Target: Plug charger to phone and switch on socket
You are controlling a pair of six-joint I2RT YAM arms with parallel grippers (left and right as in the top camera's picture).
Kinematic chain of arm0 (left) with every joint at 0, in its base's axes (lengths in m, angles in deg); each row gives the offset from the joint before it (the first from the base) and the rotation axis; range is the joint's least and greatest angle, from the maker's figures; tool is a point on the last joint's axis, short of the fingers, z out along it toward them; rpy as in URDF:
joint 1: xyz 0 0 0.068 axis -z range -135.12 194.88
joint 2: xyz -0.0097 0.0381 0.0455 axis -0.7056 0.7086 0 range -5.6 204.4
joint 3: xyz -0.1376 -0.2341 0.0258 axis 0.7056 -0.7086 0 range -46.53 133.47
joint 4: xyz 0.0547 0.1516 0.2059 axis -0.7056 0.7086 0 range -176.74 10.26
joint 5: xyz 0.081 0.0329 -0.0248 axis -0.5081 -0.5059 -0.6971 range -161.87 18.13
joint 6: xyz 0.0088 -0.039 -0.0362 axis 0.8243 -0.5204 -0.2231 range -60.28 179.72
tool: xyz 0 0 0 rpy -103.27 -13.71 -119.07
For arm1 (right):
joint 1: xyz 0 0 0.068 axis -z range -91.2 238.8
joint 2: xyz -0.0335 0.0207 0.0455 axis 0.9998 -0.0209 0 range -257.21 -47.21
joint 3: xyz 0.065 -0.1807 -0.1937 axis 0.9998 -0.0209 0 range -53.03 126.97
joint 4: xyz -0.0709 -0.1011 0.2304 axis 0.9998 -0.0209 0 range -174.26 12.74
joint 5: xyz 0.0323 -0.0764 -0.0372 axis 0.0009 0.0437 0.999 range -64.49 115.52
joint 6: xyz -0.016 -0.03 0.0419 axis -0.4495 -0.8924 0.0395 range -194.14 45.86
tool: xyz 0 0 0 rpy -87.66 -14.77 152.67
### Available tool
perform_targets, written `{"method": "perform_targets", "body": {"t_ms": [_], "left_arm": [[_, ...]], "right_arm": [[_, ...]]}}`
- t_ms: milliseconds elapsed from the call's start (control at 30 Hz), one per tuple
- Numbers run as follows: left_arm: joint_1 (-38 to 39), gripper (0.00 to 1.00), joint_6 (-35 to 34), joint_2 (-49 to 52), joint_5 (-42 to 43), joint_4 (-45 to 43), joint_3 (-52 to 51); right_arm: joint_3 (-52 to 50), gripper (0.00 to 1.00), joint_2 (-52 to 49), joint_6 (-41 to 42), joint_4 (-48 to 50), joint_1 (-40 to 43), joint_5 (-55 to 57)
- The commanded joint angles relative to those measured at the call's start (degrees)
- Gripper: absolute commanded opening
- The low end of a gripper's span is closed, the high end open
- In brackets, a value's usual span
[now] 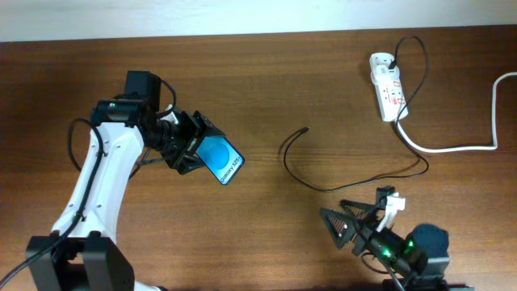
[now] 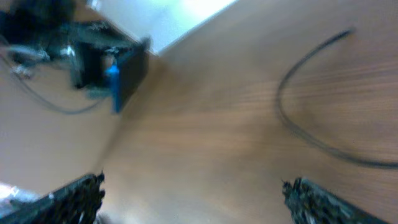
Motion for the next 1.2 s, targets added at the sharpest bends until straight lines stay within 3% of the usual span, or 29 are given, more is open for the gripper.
{"method": "perform_targets", "body": {"t_ms": [0,100,200,233,433,500,600,733,800,967,1100,1167], "left_arm": [[0.1,0.29,-0.9,0.1,0.7,-0.2,1.1],[0.1,0.29,-0.9,0.1,0.7,-0.6,1.1],[0.1,0.29,-0.9,0.1,0.7,-0.6,1.1],[0.1,0.29,-1.0,0.1,1.0,-0.6,1.1],[0.1,0.29,-2.4,0.1,7.2,-1.0,1.1],[0.1,0.3,-2.4,0.1,8.4,-1.0,1.1],[0.1,0.29,-2.4,0.1,9.8,-1.0,1.1],[0.1,0.3,-2.4,0.1,8.8,-1.0,1.1],[0.1,0.31,-2.4,0.1,7.5,-1.0,1.1],[0.1,0.32,-2.4,0.1,4.8,-1.2,1.1],[0.1,0.32,-2.4,0.1,4.8,-2.1,1.1],[0.1,0.32,-2.4,0.1,4.8,-2.5,1.1]], "right_arm": [[12.0,0.98,-7.6,-13.0,-4.3,0.2,10.9],[23.8,0.98,-17.7,-13.7,-12.5,0.2,7.1],[26.8,0.98,-24.7,-13.7,-10.0,0.1,-13.1],[26.7,0.99,-25.9,-13.7,-9.9,-0.3,-13.1],[24.9,0.98,-37.2,-13.2,6.7,-14.4,-1.2],[24.9,0.98,-42.2,-10.3,12.1,-22.7,10.9],[24.9,0.98,-50.0,-3.9,20.2,-30.8,19.1],[24.9,0.98,-57.7,2.1,34.3,-36.3,23.5],[24.9,0.98,-66.6,7.3,46.7,-39.4,25.9],[24.9,0.98,-73.9,10.2,59.2,-41.4,26.5],[24.9,1.0,-76.3,10.6,60.8,-43.6,34.8],[25.0,0.95,-76.3,11.9,61.8,-44.5,37.2]]}}
